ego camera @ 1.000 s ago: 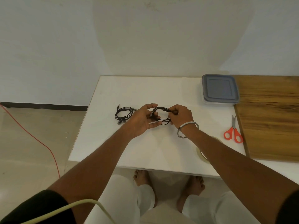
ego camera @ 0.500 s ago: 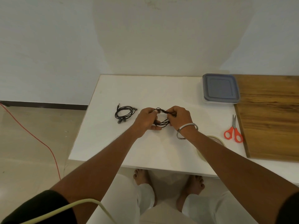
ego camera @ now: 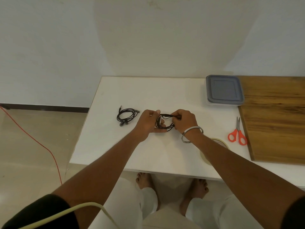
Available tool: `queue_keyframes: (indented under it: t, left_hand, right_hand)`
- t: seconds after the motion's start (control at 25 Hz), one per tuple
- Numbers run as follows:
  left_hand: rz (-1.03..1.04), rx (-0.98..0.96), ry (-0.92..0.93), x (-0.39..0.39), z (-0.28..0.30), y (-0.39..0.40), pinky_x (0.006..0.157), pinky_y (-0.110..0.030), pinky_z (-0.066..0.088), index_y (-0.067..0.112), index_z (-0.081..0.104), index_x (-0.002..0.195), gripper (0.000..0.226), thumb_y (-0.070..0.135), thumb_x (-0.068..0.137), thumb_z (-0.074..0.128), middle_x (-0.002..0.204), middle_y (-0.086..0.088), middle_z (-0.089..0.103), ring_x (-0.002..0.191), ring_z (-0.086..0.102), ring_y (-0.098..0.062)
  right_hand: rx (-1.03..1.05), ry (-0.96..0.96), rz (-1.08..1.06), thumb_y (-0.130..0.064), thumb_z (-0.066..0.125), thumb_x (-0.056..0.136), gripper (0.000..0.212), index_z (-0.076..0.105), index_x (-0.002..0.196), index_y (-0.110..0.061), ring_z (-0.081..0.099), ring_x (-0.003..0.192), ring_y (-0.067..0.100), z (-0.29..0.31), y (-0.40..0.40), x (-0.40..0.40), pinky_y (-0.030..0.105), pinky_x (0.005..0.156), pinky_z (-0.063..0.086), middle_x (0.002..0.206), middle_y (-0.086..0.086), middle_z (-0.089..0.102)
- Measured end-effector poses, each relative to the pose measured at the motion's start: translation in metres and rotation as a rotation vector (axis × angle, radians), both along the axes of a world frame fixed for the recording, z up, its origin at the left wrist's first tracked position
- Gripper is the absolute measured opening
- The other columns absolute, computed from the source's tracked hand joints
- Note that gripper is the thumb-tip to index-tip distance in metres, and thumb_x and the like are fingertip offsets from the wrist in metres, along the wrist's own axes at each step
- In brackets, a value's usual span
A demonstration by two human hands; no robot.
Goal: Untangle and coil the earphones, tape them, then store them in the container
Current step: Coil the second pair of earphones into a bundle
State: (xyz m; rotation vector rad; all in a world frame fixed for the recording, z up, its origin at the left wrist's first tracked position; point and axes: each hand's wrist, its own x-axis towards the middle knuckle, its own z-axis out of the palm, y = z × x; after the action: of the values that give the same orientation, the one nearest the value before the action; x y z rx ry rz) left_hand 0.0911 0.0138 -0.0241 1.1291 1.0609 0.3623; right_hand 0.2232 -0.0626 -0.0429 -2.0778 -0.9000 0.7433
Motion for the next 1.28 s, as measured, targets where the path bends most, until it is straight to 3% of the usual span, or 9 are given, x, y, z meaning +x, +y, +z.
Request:
queue_keyframes:
  t: [0.24,0.44,0.64,0.88,1.12,1.28]
  left_hand:
    - [0.146,-0.21,0.012,0.002,0.003,0.003,0.05,-0.027,0.057,0.002,0.057,0.083,0.031,0.027,0.1,0.05,0.069,-0.011,0.062,0.053,0.067,-0.018]
    - [0.051,-0.417,0.0,-0.005,0.012,0.008,0.054,-0.029,0.059,0.001,0.06,0.089,0.021,0.011,0.1,0.047,0.068,-0.01,0.06,0.053,0.068,-0.018]
    - [0.101,-0.417,-0.061,-0.007,0.014,0.009,0.057,-0.035,0.06,0.0,0.059,0.084,0.02,0.01,0.095,0.045,0.068,-0.015,0.067,0.061,0.07,-0.028]
    - [0.088,-0.467,-0.029,-0.006,0.011,0.005,0.053,-0.031,0.059,0.0,0.057,0.08,0.025,0.004,0.095,0.036,0.062,-0.011,0.063,0.056,0.07,-0.024]
    - [-0.056,-0.52,-0.038,-0.012,0.014,0.009,0.063,-0.031,0.06,0.0,0.062,0.092,0.023,0.005,0.094,0.04,0.074,-0.01,0.067,0.065,0.07,-0.022]
    - [-0.147,-0.509,-0.013,-0.011,0.012,0.01,0.064,-0.033,0.059,-0.001,0.066,0.095,0.03,0.013,0.091,0.04,0.076,-0.011,0.062,0.064,0.067,-0.02]
  right_hand:
    - [0.027,0.008,0.002,-0.005,0.057,0.086,0.018,0.07,0.098,-0.01,0.064,0.074,0.022,0.002,-0.003,0.0,0.036,0.08,0.057,0.089,0.01,0.07]
    - [0.052,0.013,0.0,-0.004,0.059,0.086,0.018,0.069,0.101,-0.007,0.067,0.083,0.025,0.004,-0.002,0.003,0.039,0.083,0.056,0.093,0.011,0.07]
    - [0.053,0.008,0.005,-0.003,0.058,0.087,0.019,0.069,0.101,-0.007,0.066,0.085,0.026,0.006,-0.003,0.005,0.039,0.085,0.056,0.095,0.012,0.07]
    - [0.064,0.006,0.013,-0.004,0.058,0.086,0.018,0.07,0.099,-0.008,0.063,0.075,0.02,0.007,-0.004,0.004,0.036,0.084,0.056,0.091,0.01,0.071]
    - [0.068,-0.001,0.008,-0.003,0.059,0.086,0.017,0.069,0.099,-0.006,0.063,0.076,0.019,0.005,-0.002,0.003,0.037,0.082,0.057,0.092,0.012,0.07]
    - [0.058,-0.025,0.033,-0.003,0.058,0.086,0.018,0.07,0.098,-0.007,0.059,0.069,0.016,0.004,-0.001,0.0,0.028,0.077,0.055,0.09,0.012,0.071]
